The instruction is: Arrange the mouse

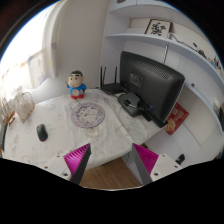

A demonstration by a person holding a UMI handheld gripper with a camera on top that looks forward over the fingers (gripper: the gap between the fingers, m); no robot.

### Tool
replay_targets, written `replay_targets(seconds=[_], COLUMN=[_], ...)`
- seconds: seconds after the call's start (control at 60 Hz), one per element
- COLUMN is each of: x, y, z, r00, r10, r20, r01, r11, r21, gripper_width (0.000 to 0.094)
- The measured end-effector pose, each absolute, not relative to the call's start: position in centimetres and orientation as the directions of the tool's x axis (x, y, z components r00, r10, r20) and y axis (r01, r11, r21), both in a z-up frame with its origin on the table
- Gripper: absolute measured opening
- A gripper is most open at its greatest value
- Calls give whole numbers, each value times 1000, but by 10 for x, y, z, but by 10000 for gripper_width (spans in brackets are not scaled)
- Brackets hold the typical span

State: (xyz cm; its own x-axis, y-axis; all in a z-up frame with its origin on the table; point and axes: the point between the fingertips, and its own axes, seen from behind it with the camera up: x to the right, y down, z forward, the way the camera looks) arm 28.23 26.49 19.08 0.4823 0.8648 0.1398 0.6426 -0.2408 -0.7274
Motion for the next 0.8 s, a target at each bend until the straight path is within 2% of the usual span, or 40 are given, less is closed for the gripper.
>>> replay_targets(seconds=[0.15, 0.533, 0.8], x=[264, 196, 164], y=[236, 79, -6], z=[185, 162, 129], r00=[417, 148, -11], r10=[900, 985, 998], r20=[129, 90, 69], r01=[657, 691, 681], r11=[-200, -38, 58], r21=[-727, -722, -730], gripper_width=[855, 860, 857])
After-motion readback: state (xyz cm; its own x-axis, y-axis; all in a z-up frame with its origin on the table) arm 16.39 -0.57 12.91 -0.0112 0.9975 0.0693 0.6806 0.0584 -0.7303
